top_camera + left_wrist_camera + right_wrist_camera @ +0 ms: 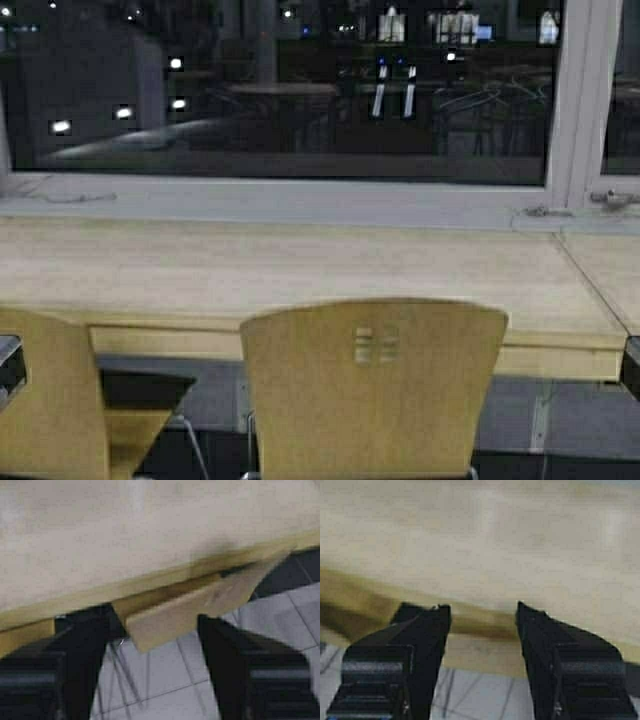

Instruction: Push the chairs under the table

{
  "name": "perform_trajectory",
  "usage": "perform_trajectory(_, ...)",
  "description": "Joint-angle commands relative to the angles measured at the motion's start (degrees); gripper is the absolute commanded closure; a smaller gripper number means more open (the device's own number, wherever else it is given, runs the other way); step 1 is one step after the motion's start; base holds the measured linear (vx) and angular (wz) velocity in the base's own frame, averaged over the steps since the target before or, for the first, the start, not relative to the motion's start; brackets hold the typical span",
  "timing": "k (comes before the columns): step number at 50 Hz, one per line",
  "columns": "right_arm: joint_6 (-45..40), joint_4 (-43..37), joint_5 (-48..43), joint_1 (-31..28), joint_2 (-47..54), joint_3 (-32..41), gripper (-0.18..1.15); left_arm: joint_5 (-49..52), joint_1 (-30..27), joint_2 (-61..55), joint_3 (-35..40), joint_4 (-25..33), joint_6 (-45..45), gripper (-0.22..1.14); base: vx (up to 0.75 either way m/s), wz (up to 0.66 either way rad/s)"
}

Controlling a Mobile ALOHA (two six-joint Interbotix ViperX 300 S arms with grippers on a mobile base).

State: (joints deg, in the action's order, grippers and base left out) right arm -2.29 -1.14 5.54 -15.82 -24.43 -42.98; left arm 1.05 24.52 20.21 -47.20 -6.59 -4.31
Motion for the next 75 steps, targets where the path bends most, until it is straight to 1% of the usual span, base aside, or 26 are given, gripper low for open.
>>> perform_trajectory(1,-0.09,0.09,-4.83,-0.70,-0.09,-0.97,0.16,-3.34,0.26,0.79,-1.58,-0.97,-0.18,0.02,-0.29,0.05)
perform_trajectory(8,0.00,0.26,-7.82,-0.97,3.16,-0.26,0.16,-3.25,-0.09,-1.14,0.70,-2.02,0.62,0.02,-0.29,-0.03)
perform_trajectory(16,-0.26,0.09,-7.47,-1.05,7.03,0.18,0.16,-3.25,-0.44,-3.87,0.79,-2.02,0.26,0.02,-0.30,-0.04)
perform_trajectory(33,-0.18,0.18,-6.86,-1.05,6.59,0.35,0.16,-3.25,-0.70,-6.06,1.67,-2.11,0.44,0.02,-0.31,0.06)
perform_trajectory(40,-0.09,0.18,-6.86,-1.05,6.86,0.62,0.16,-3.25,-1.76,-7.47,1.93,-2.02,0.26,0.02,-0.32,0.22)
perform_trajectory(55,-0.44,0.00,-6.77,-0.97,6.06,0.26,0.16,-3.25,-1.67,-5.19,2.29,-1.49,0.00,0.02,-0.36,0.23)
perform_trajectory(62,-0.97,-0.09,-6.68,-1.05,5.01,0.62,0.16,-3.25,-1.67,-5.98,2.20,-1.41,-0.09,0.02,-0.29,0.19)
perform_trajectory(75,-0.79,0.18,-7.47,-0.79,7.65,0.09,0.17,-3.25,-1.67,-7.21,2.20,-0.70,-0.53,0.02,-0.31,0.23)
